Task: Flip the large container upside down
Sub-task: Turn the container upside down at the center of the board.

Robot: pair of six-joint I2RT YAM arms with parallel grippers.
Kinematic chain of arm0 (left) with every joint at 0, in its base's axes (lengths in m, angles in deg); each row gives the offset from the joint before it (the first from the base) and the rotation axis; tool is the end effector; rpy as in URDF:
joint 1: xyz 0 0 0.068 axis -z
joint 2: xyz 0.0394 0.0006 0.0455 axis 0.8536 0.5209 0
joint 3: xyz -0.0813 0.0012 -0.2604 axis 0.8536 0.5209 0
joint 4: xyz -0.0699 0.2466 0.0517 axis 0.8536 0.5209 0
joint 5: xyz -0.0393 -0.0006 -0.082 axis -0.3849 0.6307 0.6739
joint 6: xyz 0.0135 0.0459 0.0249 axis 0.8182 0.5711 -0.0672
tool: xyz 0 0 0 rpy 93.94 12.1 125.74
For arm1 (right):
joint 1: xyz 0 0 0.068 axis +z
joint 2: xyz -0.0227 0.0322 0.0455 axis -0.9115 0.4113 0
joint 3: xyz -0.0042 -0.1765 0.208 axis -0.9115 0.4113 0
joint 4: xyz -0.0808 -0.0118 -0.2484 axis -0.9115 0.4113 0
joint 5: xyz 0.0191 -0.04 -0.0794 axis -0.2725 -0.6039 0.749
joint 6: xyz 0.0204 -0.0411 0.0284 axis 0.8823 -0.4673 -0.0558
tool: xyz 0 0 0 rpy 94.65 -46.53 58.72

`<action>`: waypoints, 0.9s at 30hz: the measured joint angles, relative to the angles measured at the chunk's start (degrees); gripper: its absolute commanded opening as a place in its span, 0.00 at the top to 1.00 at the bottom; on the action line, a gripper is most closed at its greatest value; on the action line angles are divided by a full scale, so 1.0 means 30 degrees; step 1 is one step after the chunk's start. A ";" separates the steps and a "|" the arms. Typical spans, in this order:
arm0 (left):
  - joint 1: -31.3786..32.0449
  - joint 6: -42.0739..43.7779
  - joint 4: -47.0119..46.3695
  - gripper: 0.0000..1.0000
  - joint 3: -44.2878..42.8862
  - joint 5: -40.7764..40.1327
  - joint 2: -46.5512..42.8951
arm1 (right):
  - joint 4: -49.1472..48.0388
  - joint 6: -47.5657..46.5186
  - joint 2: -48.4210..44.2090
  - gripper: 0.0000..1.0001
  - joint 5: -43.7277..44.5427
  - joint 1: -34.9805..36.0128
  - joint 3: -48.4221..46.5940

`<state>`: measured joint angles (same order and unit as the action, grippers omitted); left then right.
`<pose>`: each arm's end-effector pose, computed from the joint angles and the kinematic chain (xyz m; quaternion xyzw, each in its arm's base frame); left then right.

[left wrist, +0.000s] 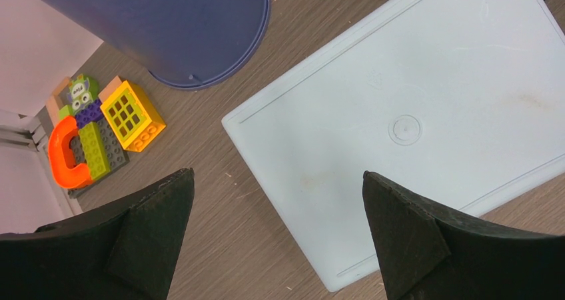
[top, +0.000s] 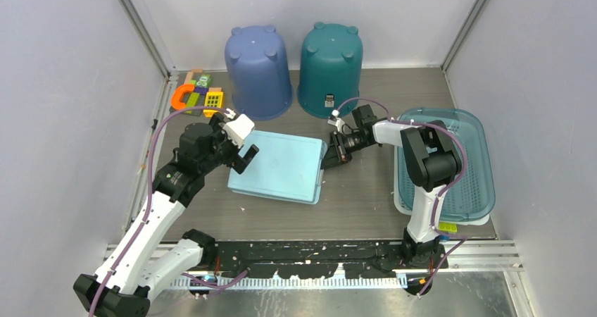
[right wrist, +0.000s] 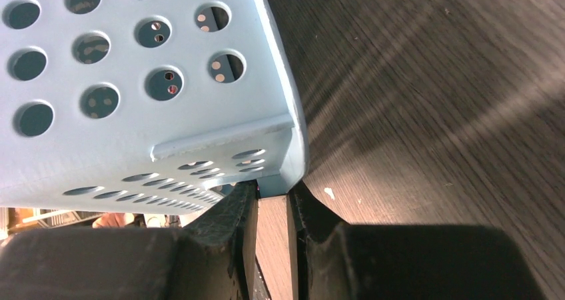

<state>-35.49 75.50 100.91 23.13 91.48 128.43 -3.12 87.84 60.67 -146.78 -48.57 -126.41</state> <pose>0.1676 -0.0760 0.3355 0.3443 0.7681 -0.0597 0.5365 0.3364 0.1367 0.1297 -0.1934 0.8280 0.5228 0.0609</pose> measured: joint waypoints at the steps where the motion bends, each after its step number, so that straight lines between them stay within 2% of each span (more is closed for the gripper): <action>1: 0.0000 0.0000 0.0000 0.02 0.0000 0.0000 0.0000 | -0.0051 0.0044 0.0000 0.76 0.0000 -0.0036 0.0007; 11: 0.0000 -0.0015 0.0007 0.02 0.0000 0.0007 0.0124 | -0.0393 0.0175 0.0124 0.70 0.0284 -0.0240 0.0168; 27: 0.0000 -0.0262 0.0000 0.02 0.0000 0.0007 0.0211 | -0.0634 0.0546 0.0328 0.67 0.0670 -0.0386 0.0211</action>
<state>-35.49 74.71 100.91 23.13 91.50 129.07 -5.03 89.48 61.66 -144.77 -49.73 -125.77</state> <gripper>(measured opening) 0.984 0.324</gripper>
